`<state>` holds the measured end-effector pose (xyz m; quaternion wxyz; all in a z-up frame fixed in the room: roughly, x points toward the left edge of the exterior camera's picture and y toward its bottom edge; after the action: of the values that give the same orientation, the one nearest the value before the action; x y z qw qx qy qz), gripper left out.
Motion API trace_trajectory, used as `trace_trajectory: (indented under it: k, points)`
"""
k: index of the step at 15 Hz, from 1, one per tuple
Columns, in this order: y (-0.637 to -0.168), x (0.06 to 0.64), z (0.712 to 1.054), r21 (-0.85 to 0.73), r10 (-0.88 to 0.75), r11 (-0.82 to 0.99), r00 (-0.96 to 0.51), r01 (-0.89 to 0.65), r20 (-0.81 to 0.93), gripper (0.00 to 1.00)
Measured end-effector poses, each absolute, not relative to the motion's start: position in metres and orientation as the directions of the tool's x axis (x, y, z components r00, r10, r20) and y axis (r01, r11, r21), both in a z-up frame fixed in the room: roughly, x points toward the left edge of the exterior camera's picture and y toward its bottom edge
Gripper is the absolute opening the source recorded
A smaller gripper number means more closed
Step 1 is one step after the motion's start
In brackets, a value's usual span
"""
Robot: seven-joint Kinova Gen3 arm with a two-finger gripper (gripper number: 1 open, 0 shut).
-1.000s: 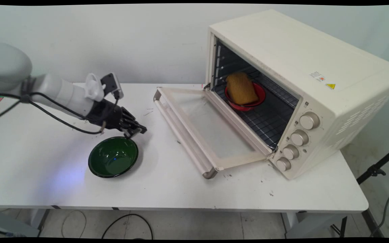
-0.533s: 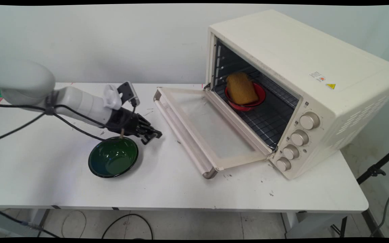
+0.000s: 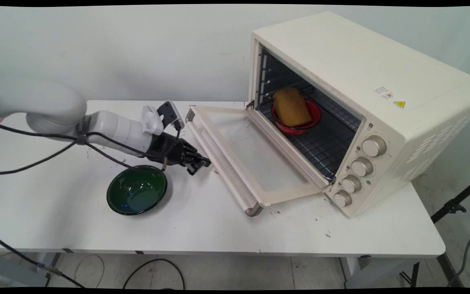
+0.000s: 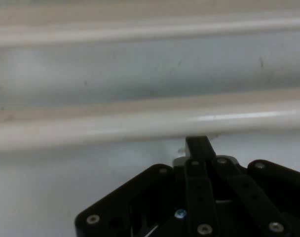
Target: Close the oven
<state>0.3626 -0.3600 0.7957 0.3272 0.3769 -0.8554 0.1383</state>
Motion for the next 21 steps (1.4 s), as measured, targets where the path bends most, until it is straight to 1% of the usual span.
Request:
trace_trajectory:
  k: [5,11,21]
  points:
    - [-0.367,0.349,0.795,0.014,-0.533,0.687,-0.49,-0.727,0.689,0.0]
    - [-0.379,0.334,0.809,0.001,-0.484,0.711,-0.489,-0.703,0.726,0.0]
    - [-0.4,0.32,0.862,-0.025,-0.395,0.746,-0.473,-0.666,0.787,0.0]
